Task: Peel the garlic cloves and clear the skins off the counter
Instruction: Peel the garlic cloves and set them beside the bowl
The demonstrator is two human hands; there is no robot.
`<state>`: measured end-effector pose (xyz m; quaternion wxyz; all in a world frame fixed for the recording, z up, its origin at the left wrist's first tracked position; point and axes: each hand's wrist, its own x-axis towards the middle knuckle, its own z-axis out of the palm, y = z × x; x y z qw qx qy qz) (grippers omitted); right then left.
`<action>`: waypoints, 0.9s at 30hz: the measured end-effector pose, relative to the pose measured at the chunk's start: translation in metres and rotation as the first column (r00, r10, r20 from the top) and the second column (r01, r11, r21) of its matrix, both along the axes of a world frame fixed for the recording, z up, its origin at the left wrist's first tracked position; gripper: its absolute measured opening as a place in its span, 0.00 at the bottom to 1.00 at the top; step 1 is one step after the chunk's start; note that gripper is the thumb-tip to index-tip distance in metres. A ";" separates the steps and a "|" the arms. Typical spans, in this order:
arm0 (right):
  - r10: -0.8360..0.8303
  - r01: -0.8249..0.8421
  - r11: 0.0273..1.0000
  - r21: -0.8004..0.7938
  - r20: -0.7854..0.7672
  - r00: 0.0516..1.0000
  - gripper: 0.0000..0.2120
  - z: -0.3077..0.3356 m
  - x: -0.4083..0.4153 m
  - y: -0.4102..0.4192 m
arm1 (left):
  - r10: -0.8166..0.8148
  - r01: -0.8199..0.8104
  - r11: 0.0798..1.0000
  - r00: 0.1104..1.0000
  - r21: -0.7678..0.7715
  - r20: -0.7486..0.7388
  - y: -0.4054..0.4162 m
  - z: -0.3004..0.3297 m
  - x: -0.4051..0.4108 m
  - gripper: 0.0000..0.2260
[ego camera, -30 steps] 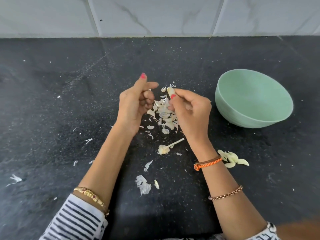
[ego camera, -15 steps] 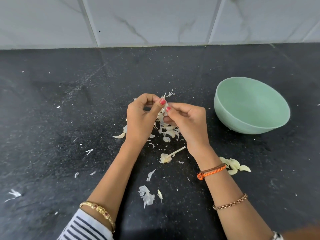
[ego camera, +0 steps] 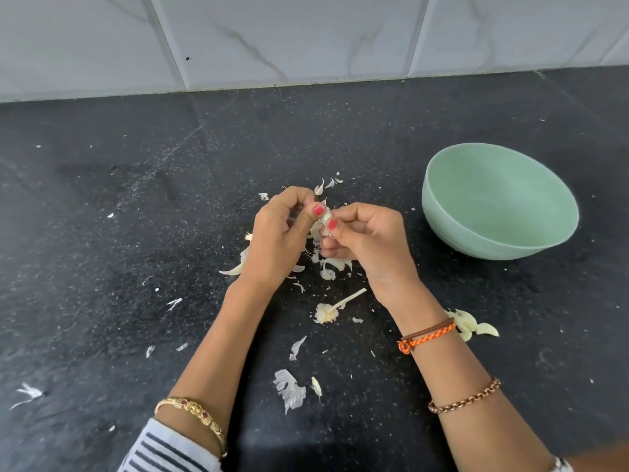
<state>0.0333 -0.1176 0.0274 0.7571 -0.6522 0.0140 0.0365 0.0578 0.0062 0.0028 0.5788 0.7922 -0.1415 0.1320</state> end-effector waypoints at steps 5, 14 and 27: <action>0.011 -0.008 0.997 0.074 -0.043 0.999 0.05 0.002 0.002 -0.003 | 0.026 -0.028 0.999 0.999 0.037 0.042 -0.003 -0.006 -0.001 0.06; -0.063 0.062 0.998 0.028 0.050 0.997 0.06 -0.003 0.005 -0.003 | 0.020 -0.025 0.988 0.999 -0.154 -0.034 -0.005 0.003 -0.006 0.04; -0.046 0.477 0.768 -0.427 0.706 0.707 0.06 -0.021 0.009 -0.001 | -0.072 -0.120 0.857 0.935 -0.501 -0.347 -0.005 0.016 -0.007 0.09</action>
